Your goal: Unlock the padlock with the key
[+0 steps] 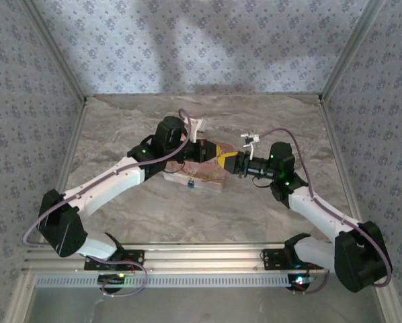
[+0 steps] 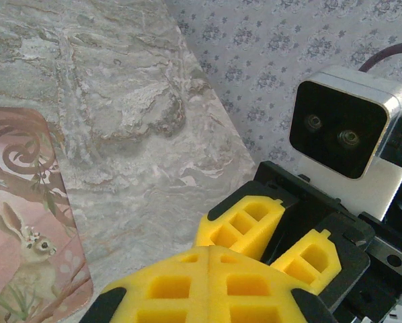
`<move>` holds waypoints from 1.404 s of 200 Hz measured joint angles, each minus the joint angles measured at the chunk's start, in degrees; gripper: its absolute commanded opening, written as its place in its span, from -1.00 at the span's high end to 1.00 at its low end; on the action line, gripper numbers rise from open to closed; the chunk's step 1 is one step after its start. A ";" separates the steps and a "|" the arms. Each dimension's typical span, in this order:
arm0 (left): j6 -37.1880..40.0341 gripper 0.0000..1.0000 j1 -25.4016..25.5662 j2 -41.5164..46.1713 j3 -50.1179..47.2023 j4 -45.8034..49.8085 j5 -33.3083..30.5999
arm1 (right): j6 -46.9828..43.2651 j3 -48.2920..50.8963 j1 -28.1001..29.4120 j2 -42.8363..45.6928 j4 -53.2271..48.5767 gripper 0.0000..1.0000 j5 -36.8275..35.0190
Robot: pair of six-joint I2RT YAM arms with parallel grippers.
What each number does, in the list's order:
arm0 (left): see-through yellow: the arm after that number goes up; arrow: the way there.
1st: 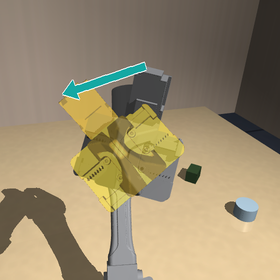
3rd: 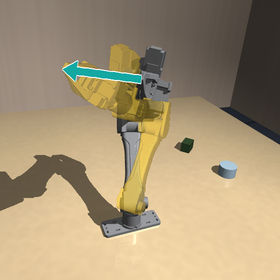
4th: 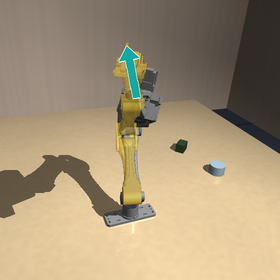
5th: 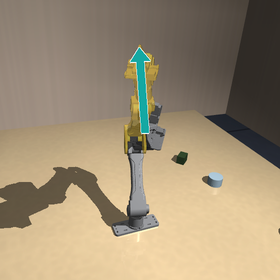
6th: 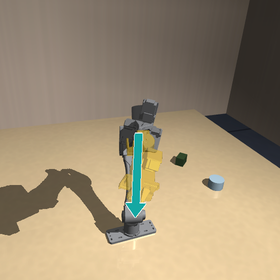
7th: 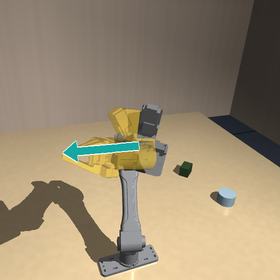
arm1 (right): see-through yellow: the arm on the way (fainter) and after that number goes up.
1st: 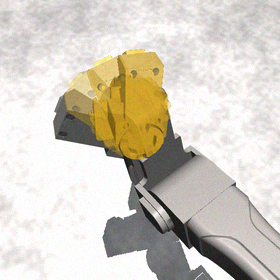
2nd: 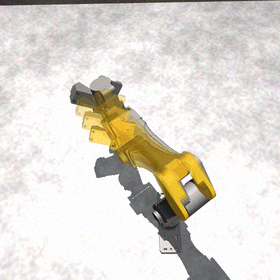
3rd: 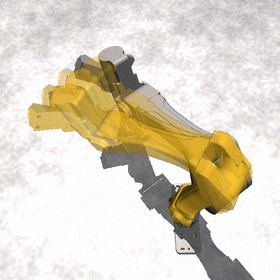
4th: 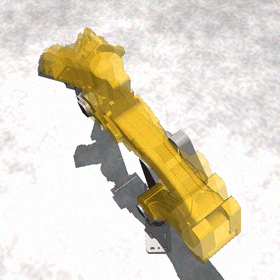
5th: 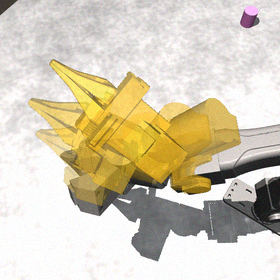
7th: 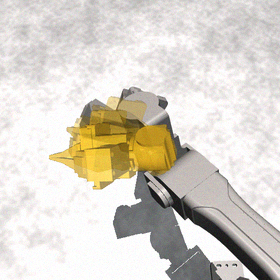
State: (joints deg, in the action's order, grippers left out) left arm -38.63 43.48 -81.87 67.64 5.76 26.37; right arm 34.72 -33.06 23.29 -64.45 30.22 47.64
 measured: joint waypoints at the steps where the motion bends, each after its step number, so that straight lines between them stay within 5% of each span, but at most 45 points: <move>1: 0.00 1.00 0.00 0.00 0.00 0.00 0.00 | 0.00 0.00 0.00 0.00 0.00 0.60 0.00; 114: 0.00 1.00 0.00 0.00 -0.07 0.04 -0.28 | -0.20 0.00 0.00 0.07 -1.11 0.94 0.02; 173: 1.25 -0.08 -0.31 0.76 -0.28 1.66 -3.72 | -3.63 -0.24 -0.24 1.90 -7.10 1.00 -0.44; 281: 7.52 -0.78 -1.55 17.64 -11.69 17.68 -22.32 | -13.66 -9.92 1.31 -6.19 -24.46 1.00 -5.49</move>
State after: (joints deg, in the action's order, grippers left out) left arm -31.11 41.93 -64.23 55.94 23.44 4.05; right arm 21.06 -42.98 24.60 -70.63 5.76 42.15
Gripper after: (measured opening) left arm 0.833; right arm 0.066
